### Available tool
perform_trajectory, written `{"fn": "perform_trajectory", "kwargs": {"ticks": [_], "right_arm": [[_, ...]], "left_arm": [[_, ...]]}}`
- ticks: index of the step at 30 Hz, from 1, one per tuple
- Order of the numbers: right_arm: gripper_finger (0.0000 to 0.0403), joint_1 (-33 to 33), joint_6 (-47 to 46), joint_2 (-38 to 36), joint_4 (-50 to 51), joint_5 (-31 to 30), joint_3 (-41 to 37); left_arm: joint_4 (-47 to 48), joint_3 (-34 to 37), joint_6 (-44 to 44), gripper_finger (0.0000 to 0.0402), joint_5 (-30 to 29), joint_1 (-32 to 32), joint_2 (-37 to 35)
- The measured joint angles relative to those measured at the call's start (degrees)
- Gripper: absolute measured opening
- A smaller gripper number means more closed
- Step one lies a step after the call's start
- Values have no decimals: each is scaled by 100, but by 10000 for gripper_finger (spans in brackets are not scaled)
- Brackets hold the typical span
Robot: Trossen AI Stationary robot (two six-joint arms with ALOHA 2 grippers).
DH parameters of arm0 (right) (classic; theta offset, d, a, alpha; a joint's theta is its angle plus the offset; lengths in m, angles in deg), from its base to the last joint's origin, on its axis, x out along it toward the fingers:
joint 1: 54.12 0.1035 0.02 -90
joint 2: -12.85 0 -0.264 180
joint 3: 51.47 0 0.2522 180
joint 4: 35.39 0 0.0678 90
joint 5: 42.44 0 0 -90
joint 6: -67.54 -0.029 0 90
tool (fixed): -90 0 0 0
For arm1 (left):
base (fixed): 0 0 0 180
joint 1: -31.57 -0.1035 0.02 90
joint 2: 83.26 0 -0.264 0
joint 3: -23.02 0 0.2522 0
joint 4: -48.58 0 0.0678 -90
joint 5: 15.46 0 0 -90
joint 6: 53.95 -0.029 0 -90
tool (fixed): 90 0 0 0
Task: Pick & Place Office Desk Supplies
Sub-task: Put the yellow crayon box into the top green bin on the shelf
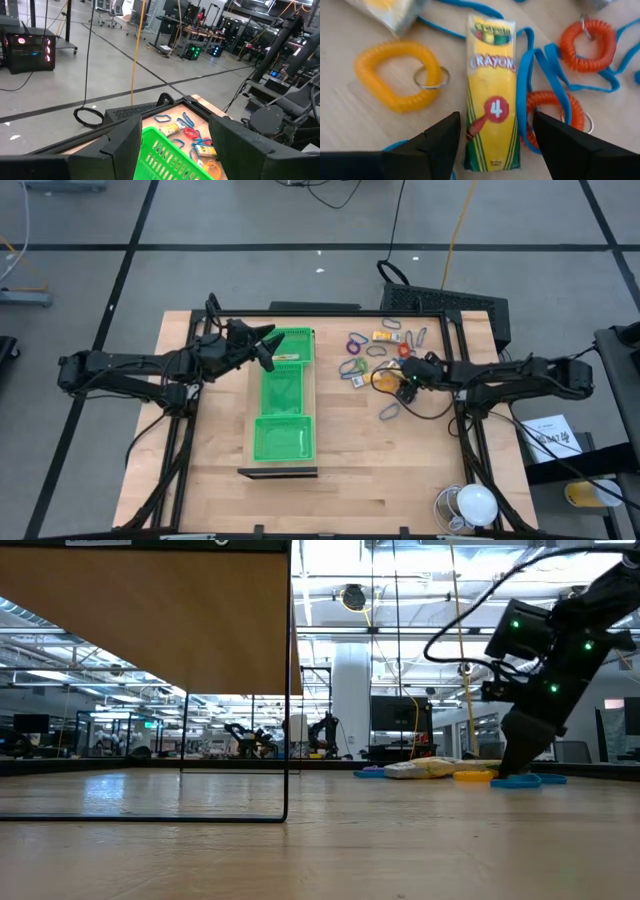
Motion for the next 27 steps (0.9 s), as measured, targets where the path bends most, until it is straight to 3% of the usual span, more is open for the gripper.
{"fn": "perform_trajectory", "kwargs": {"ticks": [13, 27], "right_arm": [[191, -43, -204, -12, -528, 164, -362], [129, -43, 299, 15, -1259, 343, -381]], "left_arm": [[-2, 0, 32, 241, 4, 0, 0], [-4, 0, 65, 241, 9, 2, 0]]}}
